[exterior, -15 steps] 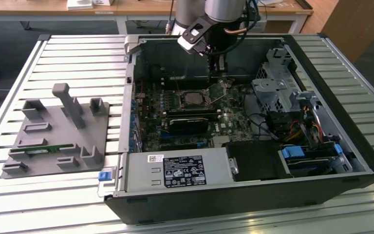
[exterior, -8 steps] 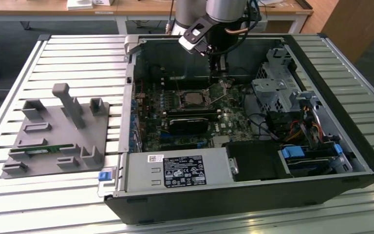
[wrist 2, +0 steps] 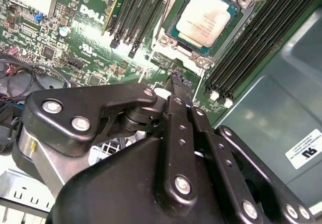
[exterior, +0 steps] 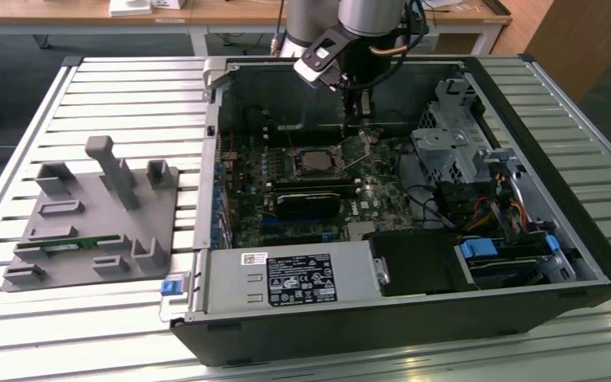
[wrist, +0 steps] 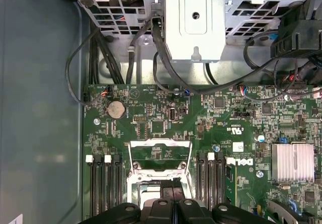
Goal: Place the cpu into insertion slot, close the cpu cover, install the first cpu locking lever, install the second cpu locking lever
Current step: 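Close the cpu cover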
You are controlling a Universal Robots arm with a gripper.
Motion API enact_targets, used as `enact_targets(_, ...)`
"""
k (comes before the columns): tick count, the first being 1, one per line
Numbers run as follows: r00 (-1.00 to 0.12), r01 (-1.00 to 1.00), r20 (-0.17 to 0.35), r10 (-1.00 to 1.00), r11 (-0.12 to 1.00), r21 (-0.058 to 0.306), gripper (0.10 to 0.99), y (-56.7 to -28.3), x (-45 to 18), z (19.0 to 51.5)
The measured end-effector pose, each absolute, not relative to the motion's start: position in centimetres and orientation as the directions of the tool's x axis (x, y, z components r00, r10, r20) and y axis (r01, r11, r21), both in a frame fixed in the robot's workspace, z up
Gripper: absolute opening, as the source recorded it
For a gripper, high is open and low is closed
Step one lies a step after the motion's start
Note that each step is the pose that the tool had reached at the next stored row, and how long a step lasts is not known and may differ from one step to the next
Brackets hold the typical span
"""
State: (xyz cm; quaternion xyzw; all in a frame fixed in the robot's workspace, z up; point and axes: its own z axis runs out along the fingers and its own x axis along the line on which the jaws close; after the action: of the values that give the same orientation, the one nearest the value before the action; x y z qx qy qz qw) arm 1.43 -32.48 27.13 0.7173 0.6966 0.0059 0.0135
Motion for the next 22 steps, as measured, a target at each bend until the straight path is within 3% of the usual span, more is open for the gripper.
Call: enact_targets(22,0.029,0.999,-0.010,1.000,-0.029,0.028,0.106,-32.5,2.7,27.1)
